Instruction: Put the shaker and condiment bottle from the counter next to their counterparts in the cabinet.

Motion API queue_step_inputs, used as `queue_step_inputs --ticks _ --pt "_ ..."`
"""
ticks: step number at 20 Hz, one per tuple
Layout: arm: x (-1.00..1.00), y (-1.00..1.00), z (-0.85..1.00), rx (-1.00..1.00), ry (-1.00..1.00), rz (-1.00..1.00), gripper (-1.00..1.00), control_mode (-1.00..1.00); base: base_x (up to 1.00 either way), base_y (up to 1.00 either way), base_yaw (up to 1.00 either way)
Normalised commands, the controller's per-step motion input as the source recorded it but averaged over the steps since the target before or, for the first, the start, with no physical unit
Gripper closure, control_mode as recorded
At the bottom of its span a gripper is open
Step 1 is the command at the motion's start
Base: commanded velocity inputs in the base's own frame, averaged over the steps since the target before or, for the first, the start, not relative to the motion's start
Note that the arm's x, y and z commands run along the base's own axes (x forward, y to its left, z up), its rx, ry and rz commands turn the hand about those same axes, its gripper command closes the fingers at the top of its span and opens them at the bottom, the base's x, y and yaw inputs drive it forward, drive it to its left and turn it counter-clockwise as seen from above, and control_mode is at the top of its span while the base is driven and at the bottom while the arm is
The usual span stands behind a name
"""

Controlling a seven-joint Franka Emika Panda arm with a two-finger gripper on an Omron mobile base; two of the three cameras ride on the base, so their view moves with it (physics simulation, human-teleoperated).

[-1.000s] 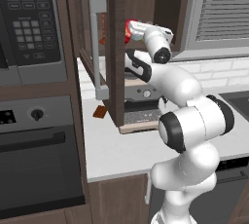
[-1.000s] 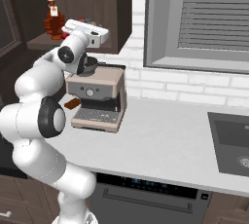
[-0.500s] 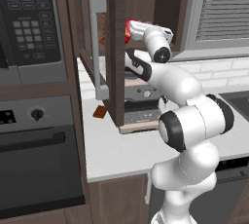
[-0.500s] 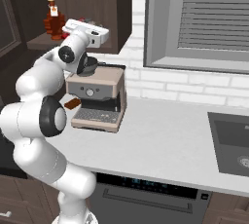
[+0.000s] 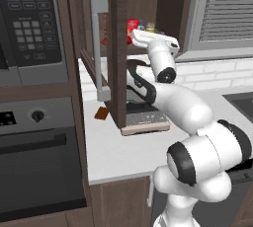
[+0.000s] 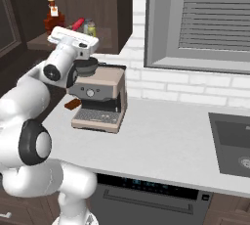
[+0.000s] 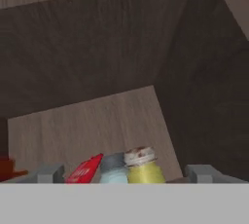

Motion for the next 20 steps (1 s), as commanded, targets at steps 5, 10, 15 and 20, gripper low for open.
queue_step_inputs --ticks 5,10,15,20 --pt "-1.0 0.0 -0.06 0.0 -0.08 0.02 -1.0 -1.0 0.0 0.0 0.0" --pt "-1.0 0.0 -0.3 0.0 -0.04 0.0 -1.0 -1.0 0.0 0.0 0.0" --pt "-1.0 -0.01 -0.73 0.0 0.02 0.0 -1.0 -1.0 0.0 0.0 0.0" --pt "-1.0 -0.03 -0.97 0.0 0.2 0.0 -1.0 -1.0 0.0 0.0 0.0"
